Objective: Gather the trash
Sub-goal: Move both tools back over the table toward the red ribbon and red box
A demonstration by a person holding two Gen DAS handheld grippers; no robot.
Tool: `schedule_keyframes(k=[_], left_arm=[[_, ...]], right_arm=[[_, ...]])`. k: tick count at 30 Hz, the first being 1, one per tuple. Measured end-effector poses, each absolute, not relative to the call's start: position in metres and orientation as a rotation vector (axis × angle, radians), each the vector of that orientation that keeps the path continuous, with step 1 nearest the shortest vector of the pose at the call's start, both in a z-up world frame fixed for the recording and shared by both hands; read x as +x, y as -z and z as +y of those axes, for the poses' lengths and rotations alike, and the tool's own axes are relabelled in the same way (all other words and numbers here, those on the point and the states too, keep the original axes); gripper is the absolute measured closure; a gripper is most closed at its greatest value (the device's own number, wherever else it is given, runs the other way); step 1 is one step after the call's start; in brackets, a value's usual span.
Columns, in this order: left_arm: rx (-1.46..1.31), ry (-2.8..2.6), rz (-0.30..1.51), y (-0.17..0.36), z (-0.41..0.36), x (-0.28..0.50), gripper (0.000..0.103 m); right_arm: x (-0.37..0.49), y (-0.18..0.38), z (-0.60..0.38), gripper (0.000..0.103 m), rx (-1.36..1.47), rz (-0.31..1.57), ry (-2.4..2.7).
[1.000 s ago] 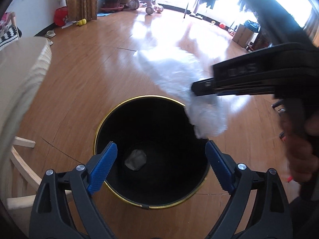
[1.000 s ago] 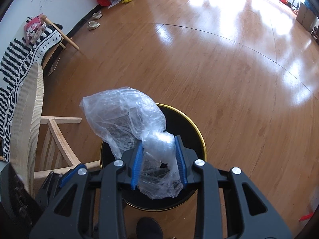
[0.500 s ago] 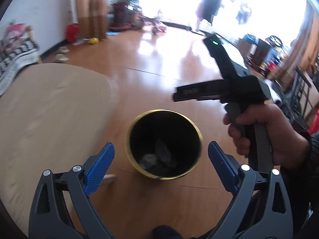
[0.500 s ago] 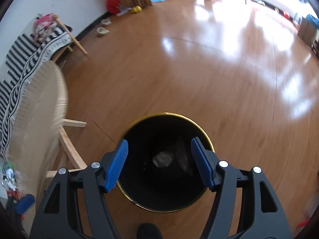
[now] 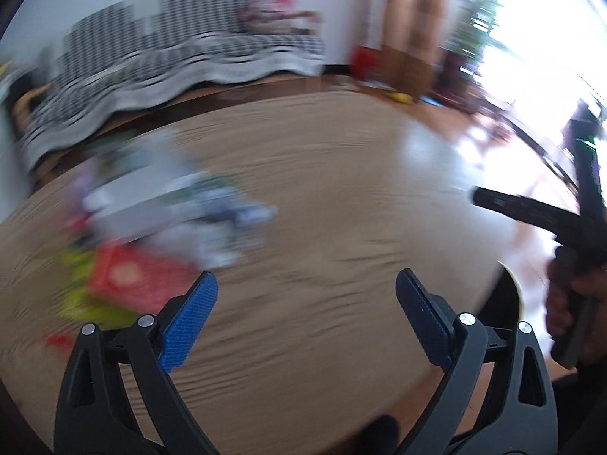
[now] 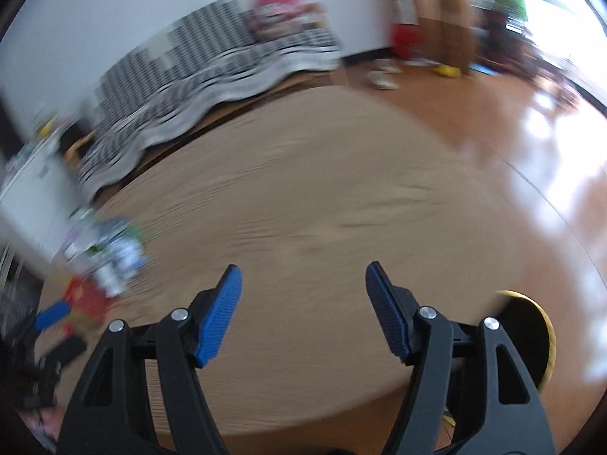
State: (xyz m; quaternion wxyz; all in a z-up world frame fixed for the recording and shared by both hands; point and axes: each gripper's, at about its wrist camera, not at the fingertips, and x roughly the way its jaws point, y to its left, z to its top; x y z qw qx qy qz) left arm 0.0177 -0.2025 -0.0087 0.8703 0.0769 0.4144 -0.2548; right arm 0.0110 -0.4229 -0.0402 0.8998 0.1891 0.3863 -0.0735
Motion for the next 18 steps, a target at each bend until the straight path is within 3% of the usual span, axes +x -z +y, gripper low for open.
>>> schedule_keyframes(k=[9, 18], left_arm=[[0.009, 0.142, 0.95, 0.031, -0.024, 0.062, 0.011], [-0.066, 0.084, 1.062, 0.073, 0.011, 0.094, 0.011]], right_arm=[[0.08, 0.038, -0.244, 0.037, 0.171, 0.842, -0.3], [0.121, 0.064, -0.147, 0.037, -0.032, 0.903, -0.469]])
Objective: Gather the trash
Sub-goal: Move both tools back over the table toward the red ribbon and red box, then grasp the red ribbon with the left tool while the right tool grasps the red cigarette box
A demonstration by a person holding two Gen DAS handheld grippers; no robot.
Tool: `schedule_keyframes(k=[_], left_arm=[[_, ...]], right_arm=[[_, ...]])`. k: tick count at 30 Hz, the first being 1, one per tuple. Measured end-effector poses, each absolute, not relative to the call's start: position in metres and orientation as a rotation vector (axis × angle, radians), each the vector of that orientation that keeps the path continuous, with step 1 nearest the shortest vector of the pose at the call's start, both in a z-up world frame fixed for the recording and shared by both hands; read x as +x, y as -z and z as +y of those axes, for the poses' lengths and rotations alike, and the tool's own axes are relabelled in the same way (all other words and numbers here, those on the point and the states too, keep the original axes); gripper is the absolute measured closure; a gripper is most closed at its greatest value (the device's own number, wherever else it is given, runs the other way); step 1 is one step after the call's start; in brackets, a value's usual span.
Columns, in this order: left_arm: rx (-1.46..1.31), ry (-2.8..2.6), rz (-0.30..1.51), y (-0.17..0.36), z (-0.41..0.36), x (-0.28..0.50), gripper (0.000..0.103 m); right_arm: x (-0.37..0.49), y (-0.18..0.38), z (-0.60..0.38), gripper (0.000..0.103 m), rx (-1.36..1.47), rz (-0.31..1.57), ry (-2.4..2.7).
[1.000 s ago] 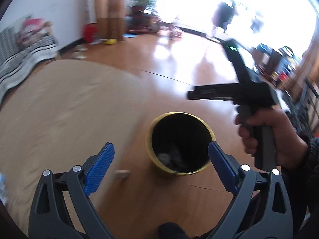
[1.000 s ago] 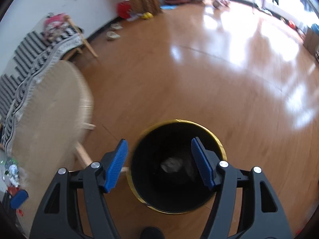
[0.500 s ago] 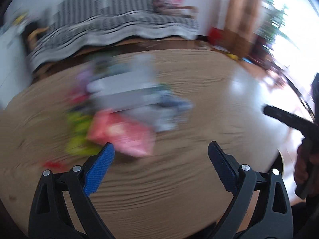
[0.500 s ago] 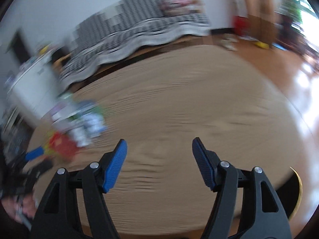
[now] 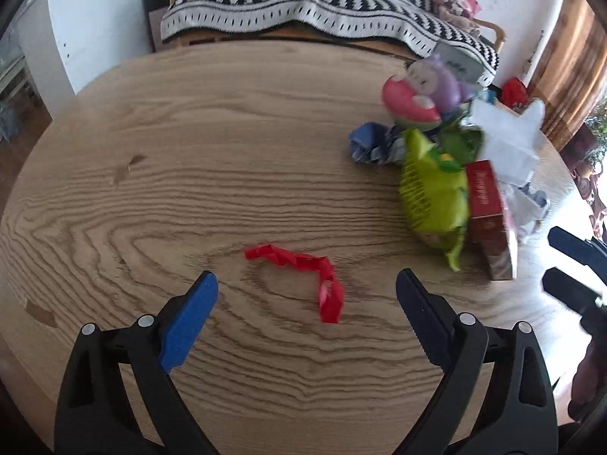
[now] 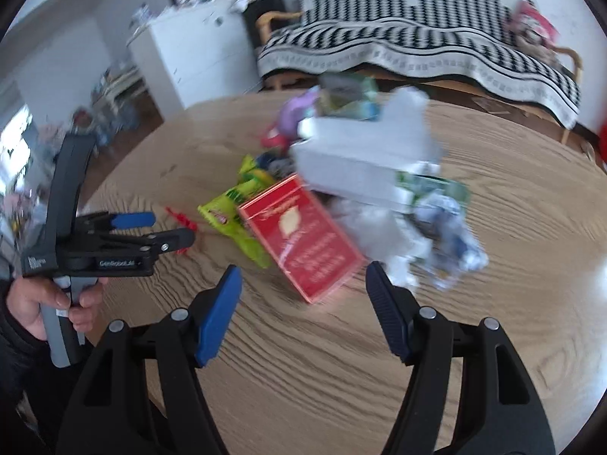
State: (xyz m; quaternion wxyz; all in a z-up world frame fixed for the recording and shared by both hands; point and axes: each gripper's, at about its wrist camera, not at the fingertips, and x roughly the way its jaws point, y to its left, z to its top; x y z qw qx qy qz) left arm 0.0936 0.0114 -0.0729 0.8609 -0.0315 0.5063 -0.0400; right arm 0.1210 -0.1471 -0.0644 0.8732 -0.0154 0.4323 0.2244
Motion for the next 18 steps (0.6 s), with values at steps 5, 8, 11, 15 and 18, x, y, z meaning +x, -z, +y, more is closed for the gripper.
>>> schedule_keyframes(k=[5, 8, 11, 15, 18], left_arm=[[-0.036, 0.039, 1.069, 0.089, 0.018, 0.106, 0.011], [0.004, 0.007, 1.059, 0.092, 0.017, 0.112, 0.011], [0.025, 0.003, 1.043, 0.094, 0.019, 0.112, 0.011], [0.03, 0.007, 1.024, 0.093, 0.021, 0.106, 0.021], [0.038, 0.014, 1.008, 0.09, 0.023, 0.095, 0.044]], right_arm=[[0.14, 0.085, -0.122, 0.037, -0.156, 0.916, -0.428], [0.149, 0.09, -0.12, 0.036, -0.168, 0.907, -0.41], [0.156, 0.091, -0.114, 0.036, -0.195, 0.893, -0.402], [0.16, 0.093, -0.106, 0.045, -0.247, 0.879, -0.382], [0.151, 0.087, -0.101, 0.063, -0.294, 0.845, -0.363]])
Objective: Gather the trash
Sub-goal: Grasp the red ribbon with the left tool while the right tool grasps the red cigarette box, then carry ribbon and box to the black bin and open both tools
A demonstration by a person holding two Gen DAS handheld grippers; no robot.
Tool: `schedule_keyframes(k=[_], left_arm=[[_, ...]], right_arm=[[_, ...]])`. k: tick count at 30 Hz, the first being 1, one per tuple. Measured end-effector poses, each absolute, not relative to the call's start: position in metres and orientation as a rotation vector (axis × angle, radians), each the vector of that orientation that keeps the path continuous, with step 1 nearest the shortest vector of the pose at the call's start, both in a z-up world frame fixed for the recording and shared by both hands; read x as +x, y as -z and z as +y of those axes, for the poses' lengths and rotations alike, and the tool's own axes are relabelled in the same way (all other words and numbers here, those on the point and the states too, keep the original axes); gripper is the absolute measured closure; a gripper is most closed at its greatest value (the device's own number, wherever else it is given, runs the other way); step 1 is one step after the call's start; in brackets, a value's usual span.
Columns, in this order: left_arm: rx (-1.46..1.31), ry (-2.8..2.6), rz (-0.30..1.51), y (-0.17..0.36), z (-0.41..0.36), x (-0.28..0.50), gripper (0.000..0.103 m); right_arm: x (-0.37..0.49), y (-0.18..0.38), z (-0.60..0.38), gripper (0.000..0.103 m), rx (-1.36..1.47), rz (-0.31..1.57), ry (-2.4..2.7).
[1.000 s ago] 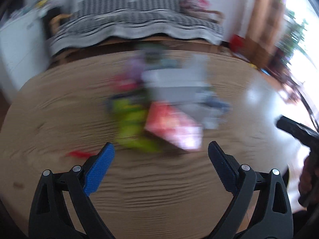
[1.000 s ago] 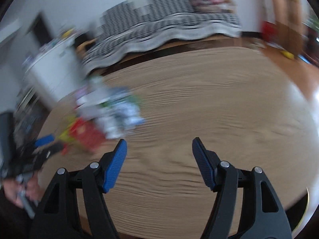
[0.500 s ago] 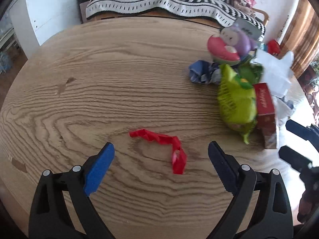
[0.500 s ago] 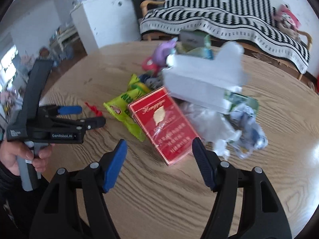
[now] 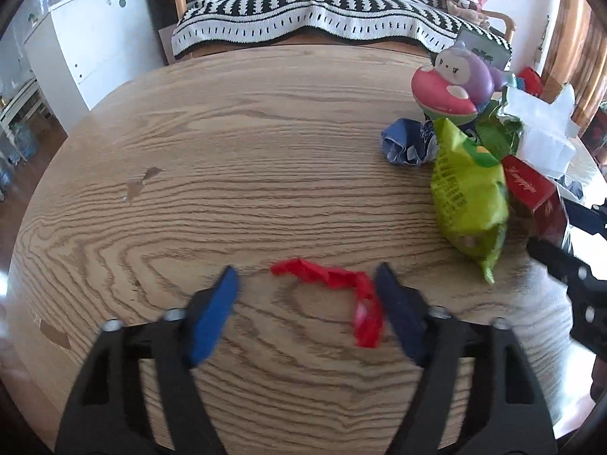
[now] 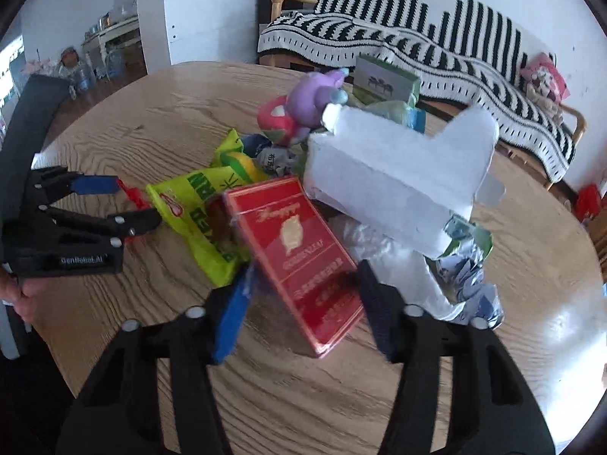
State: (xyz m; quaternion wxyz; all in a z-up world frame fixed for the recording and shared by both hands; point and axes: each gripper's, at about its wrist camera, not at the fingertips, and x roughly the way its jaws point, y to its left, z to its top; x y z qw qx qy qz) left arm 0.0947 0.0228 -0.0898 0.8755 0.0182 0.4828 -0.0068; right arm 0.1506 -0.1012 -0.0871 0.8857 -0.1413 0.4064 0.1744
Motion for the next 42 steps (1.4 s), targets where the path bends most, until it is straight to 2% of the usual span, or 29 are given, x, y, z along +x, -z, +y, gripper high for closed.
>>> schedule_keyframes(k=[1, 2, 3, 4, 5, 10, 17, 25, 33, 42], left_arm=[[0.039, 0.015, 1.006, 0.089, 0.025, 0.09, 0.056], [0.044, 0.016, 1.005, 0.087, 0.026, 0.088, 0.062], [0.047, 0.016, 1.006, 0.086, 0.027, 0.087, 0.076], [0.047, 0.015, 1.008, 0.085, 0.029, 0.086, 0.087], [0.037, 0.019, 1.01, 0.086, 0.032, 0.088, 0.088], [0.031, 0.034, 0.991, 0.078, 0.027, 0.084, 0.092], [0.042, 0.06, 0.938, 0.055, 0.007, 0.08, 0.093], [0.04, 0.148, 0.863, 0.022, -0.047, 0.077, 0.093], [0.06, 0.332, 0.785, -0.007, -0.154, 0.062, 0.093], [0.141, 0.736, 0.764, 0.0, -0.337, 0.004, 0.092]], right_arm=[[0.147, 0.084, -0.099, 0.066, -0.315, 0.83, -0.355], [0.144, 0.081, -0.099, 0.073, -0.318, 0.82, -0.359], [0.14, 0.076, -0.1, 0.079, -0.31, 0.803, -0.367], [0.138, 0.073, -0.1, 0.08, -0.308, 0.793, -0.365], [0.136, 0.069, -0.101, 0.081, -0.306, 0.782, -0.363], [0.123, 0.047, -0.115, 0.082, -0.233, 0.742, -0.382], [0.112, 0.026, -0.157, 0.082, -0.118, 0.721, -0.357], [0.077, 0.016, -0.264, 0.082, 0.032, 0.705, -0.202], [0.016, 0.02, -0.4, 0.082, 0.206, 0.698, 0.028], [-0.076, 0.044, -0.527, 0.082, 0.371, 0.691, 0.317]])
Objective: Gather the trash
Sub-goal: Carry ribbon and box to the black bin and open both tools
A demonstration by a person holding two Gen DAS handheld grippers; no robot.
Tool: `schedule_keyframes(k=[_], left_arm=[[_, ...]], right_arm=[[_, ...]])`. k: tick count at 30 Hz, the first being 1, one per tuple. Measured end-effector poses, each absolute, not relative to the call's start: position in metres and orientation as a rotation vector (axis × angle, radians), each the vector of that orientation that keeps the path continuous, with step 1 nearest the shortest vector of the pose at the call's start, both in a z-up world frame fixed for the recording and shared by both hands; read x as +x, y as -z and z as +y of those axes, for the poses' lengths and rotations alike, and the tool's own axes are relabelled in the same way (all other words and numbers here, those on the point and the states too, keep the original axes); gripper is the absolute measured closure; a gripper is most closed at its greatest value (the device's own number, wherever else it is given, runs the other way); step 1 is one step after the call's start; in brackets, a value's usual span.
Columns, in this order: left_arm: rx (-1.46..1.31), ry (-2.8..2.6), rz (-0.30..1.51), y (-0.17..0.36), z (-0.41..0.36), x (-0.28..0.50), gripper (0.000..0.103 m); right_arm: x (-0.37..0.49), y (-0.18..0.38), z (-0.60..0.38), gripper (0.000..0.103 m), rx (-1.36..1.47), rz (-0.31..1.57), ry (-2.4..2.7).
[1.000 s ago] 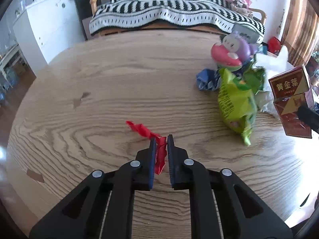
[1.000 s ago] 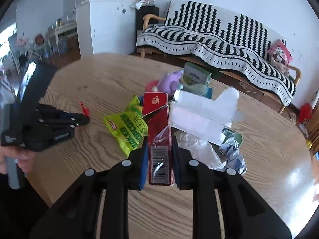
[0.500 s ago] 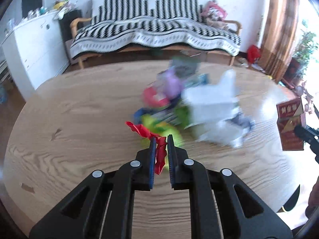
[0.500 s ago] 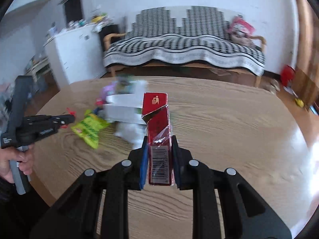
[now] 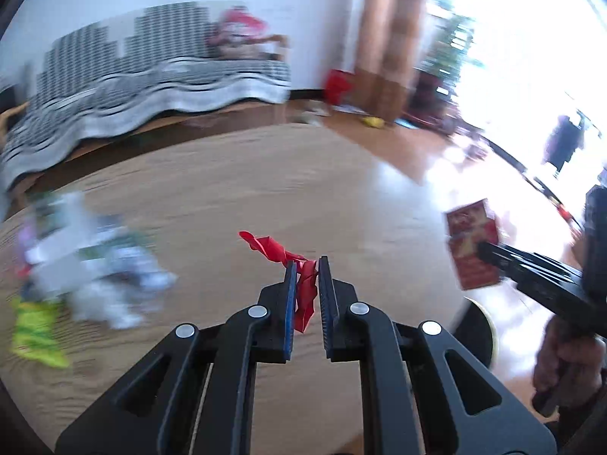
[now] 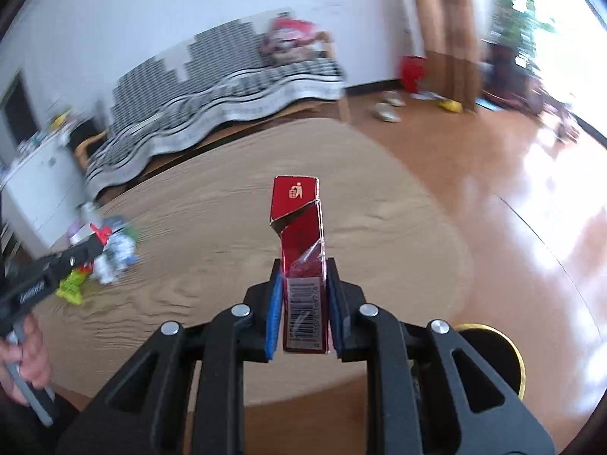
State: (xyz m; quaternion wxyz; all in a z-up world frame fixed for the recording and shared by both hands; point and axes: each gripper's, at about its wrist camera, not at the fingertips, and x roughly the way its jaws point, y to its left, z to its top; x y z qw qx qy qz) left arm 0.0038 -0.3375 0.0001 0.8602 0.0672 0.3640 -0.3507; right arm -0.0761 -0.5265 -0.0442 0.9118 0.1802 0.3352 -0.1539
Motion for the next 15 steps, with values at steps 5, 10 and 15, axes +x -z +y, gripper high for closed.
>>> schedule_keyframes(k=[5, 10, 15], left_arm=[[0.198, 0.937, 0.763, 0.018, -0.417, -0.038, 0.093], [0.268, 1.097, 0.801, 0.052, -0.484, -0.078, 0.092], [0.338, 1.215, 0.858, 0.091, -0.532, -0.104, 0.092]], right_arm=[[-0.122, 0.075, -0.579, 0.082, 0.436, 0.74, 0.456], [-0.164, 0.116, -0.624, 0.082, 0.515, 0.81, 0.583], [-0.192, 0.152, -0.649, 0.082, 0.603, 0.878, 0.638]])
